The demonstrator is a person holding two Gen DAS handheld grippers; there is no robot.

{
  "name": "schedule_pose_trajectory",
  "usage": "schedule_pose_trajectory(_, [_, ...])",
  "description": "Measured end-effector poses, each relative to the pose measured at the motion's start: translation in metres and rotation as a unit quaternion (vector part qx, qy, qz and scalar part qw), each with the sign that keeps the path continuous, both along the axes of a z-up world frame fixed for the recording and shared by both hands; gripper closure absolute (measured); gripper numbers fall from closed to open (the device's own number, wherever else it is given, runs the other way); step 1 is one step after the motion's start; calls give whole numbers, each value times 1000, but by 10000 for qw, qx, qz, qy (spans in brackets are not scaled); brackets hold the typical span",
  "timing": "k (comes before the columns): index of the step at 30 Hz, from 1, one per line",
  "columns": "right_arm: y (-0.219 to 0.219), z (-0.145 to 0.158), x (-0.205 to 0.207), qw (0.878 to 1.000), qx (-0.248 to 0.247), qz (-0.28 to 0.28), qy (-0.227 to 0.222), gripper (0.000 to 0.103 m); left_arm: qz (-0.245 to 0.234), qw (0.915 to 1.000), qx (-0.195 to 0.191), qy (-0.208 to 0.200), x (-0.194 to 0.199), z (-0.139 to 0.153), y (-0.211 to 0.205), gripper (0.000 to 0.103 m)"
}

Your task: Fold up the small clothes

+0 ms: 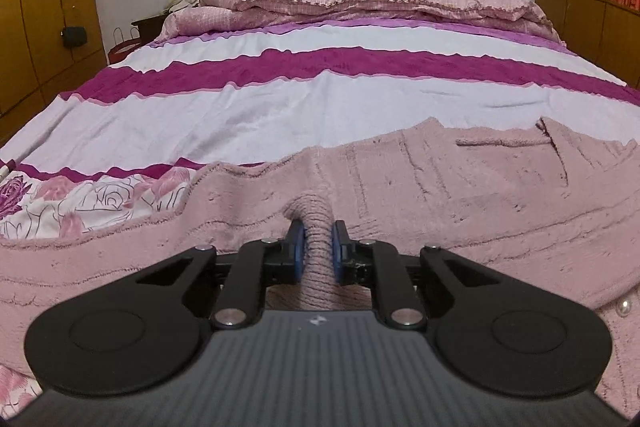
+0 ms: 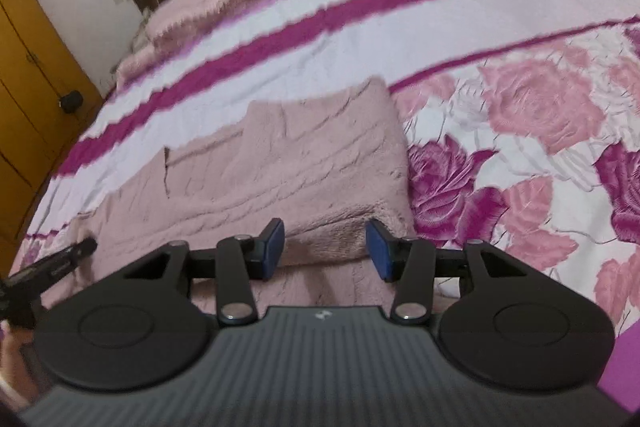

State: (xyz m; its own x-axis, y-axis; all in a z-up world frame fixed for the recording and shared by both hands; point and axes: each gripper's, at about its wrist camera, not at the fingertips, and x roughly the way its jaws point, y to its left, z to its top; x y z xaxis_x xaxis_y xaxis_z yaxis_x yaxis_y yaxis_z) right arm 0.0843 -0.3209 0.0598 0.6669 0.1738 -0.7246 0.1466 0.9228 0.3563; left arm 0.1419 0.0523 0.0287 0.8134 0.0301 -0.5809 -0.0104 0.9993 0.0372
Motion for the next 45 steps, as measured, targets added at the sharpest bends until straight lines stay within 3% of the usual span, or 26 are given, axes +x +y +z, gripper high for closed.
schedule_pose_trajectory(7, [2,-8,-30,9956,-691,211,590,56,-49,10000,-51,7,0,1,2,87])
schedule_pose_trajectory(11, [-9,-3,-47,9962,-587,148,629,55,-93,9999,-64,-23,-2,4,2,87])
schedule_pose_trajectory(14, [-3,17,-44,9968,-605,389,338,54,-122,9999,-86,-63,-3,6,2,87])
schedule_pose_trajectory(16, [2,28,-34,9957,-777,503,33,52,-141,9998,-95,-95,-5,7,1,87])
schedule_pose_trajectory(18, [6,30,-13,9928,-1092,448,-201,40,-159,9998,-80,-125,-6,8,0,87])
schedule_pose_trajectory(22, [3,4,43,9869,-1581,94,-298,40,-176,9997,-41,-171,-8,11,-3,87])
schedule_pose_trajectory(25, [-6,-20,74,9871,-1585,59,-212,40,-205,9995,9,-260,-12,15,-6,87])
schedule_pose_trajectory(27, [-11,-33,85,9910,-1323,35,-186,41,-231,9991,55,-340,-13,18,-8,87])
schedule_pose_trajectory(29, [-14,-38,86,9928,-1145,68,-355,78,-214,9987,118,-446,-15,22,-11,87])
schedule_pose_trajectory(30, [-13,-37,84,9922,-1149,137,-459,86,-174,9984,120,-526,-16,24,-12,87])
schedule_pose_trajectory(34, [-7,-28,66,9812,-1611,-272,-1027,87,-95,9973,85,-726,-12,32,-16,87])
schedule_pose_trajectory(39, [-8,-44,73,9782,-1814,-530,-859,86,83,9996,258,-77,17,9,-22,86])
schedule_pose_trajectory(40, [-8,-46,74,9781,-1831,-530,-841,83,106,9995,275,101,21,1,-22,78])
schedule_pose_trajectory(41, [-8,-47,76,9781,-1845,-520,-817,83,143,9992,340,129,21,-3,-22,74])
schedule_pose_trajectory(43, [-10,-46,76,9780,-1849,-538,-796,78,219,9985,488,73,17,-3,-22,57])
schedule_pose_trajectory(45, [-13,-46,77,9787,-1809,-594,-771,70,308,9983,495,67,14,1,-17,49])
